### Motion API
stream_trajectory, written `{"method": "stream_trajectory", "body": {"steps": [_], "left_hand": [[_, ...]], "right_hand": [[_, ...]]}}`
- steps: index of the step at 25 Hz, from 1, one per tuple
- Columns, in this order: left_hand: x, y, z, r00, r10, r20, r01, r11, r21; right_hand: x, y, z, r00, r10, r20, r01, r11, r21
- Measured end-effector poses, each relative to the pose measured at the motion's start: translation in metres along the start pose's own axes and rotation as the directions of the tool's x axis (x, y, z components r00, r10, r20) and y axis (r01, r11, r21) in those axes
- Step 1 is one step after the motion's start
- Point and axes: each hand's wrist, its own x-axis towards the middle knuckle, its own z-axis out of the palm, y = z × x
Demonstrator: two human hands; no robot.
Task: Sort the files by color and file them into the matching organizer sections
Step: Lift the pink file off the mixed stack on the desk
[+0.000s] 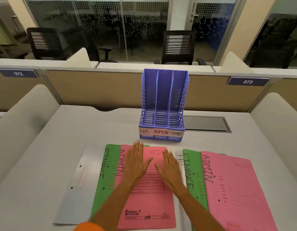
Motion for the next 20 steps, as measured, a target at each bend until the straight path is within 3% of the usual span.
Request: {"method": "stream_trajectory", "body": {"steps": [4,11,16,18,20], "left_hand": [[-0.034,-0.011,0.029,0.995,-0.07,0.077,0.065,0.996,0.063],[-0.061,-0.024,0.046,0.984,-0.144,0.104,0.138,0.989,0.059],[-0.064,-0.024,0.038,0.958,-0.288,-0.011,0.28,0.937,-0.207],[-0.059,-0.023,0.03,0.912,-0.41,-0.018,0.366,0.832,-0.417],[-0.052,-0.025,0.02,0.836,-0.548,0.015,0.442,0.657,-0.61]], "right_hand": [[-0.023,0.005,0.017,0.989,0.028,0.144,-0.025,0.999,-0.022],[-0.033,0.005,0.025,0.984,0.035,0.174,-0.025,0.998,-0.056],[-0.031,0.003,0.022,0.979,0.045,0.2,-0.034,0.998,-0.061],[-0.031,0.002,0.022,0.977,0.051,0.208,-0.039,0.997,-0.062],[-0.031,0.002,0.022,0.976,0.046,0.212,-0.035,0.998,-0.056]]}}
